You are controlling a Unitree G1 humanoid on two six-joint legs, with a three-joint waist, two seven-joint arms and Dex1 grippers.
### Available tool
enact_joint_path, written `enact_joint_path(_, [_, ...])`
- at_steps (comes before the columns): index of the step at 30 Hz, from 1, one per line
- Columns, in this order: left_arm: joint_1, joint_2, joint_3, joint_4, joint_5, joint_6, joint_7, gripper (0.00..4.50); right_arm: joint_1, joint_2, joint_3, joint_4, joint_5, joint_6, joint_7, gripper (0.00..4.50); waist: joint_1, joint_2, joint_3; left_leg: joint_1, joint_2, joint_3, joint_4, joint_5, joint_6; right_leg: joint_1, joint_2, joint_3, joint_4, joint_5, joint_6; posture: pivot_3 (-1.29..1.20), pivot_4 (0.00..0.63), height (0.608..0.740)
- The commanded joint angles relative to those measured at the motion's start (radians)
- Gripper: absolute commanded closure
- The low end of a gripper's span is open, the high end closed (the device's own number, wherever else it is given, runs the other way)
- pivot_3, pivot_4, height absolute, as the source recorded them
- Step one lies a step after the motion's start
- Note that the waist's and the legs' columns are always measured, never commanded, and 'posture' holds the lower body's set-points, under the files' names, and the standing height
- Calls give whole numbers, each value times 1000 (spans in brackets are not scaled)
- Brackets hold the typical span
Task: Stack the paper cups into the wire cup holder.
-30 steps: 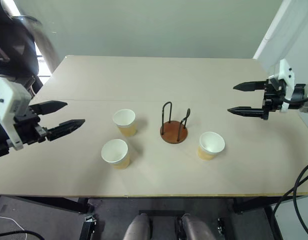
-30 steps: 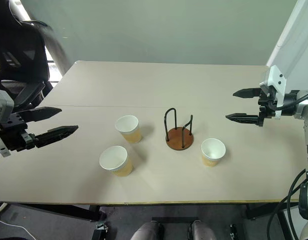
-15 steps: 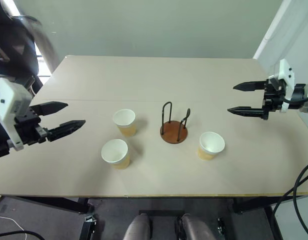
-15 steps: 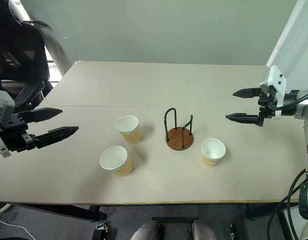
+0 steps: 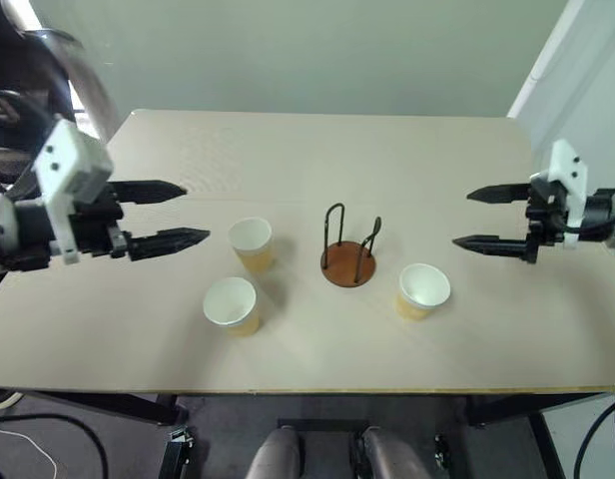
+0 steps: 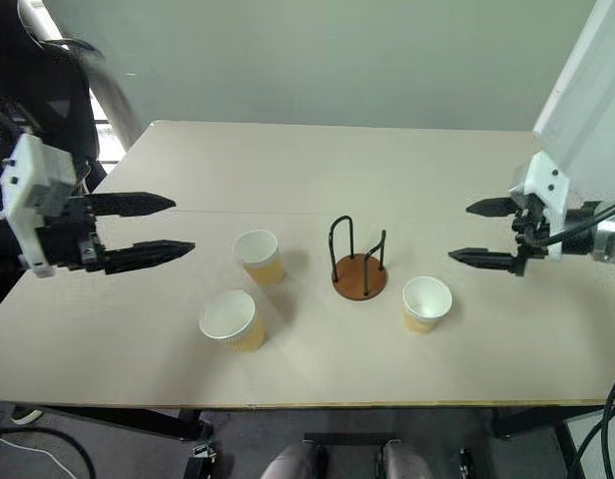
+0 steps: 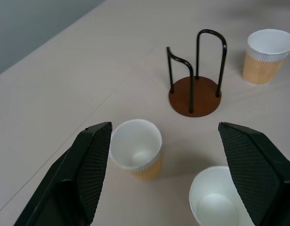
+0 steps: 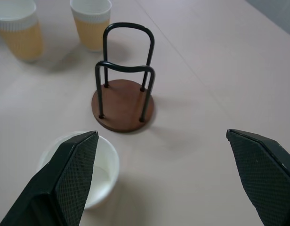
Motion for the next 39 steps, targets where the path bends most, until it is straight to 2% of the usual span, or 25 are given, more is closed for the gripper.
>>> enact_joint_path(1, [-57,-21,-56,35,34,-43,-23,660,4,66,-16,-217,120,171,-121,0,-7,-1,0,0,0,0,0,0,0,0,1,0,0,0,0,0,150,740])
enact_joint_path(3, [-83,-34,-82,52,48,-52,-29,660,-3,110,-13,-290,172,261,-186,0,-10,-1,0,0,1,0,0,0,0,0,2,0,0,0,1,0,150,740])
enact_joint_path(8, [-100,-43,-94,67,65,-59,-44,660,-6,122,-6,-323,203,347,-263,0,-8,-2,0,-3,1,0,4,-1,3,0,3,1,-2,-2,5,0,150,740])
enact_joint_path(11, [-86,-48,-80,48,59,-49,-43,660,-15,177,54,-358,218,424,-342,0,-7,-2,0,-4,1,0,6,-1,3,0,3,1,-2,-2,6,0,150,740])
enact_joint_path(15, [-55,-34,-38,3,12,-9,-67,660,-14,180,81,-354,219,476,-383,0,-6,-2,0,-4,1,0,6,-2,4,0,3,1,-1,-2,6,0,150,740])
enact_joint_path(30, [36,-2,63,-85,-36,65,-55,660,4,273,167,-276,175,496,-517,0,-5,-2,0,-3,1,0,7,-1,5,0,3,1,0,-2,5,0,150,740])
enact_joint_path(39, [45,3,70,-98,-38,74,-38,660,-46,390,205,-256,170,509,-582,0,-6,-2,0,-3,2,0,6,-2,5,-1,3,1,0,-2,5,0,150,740])
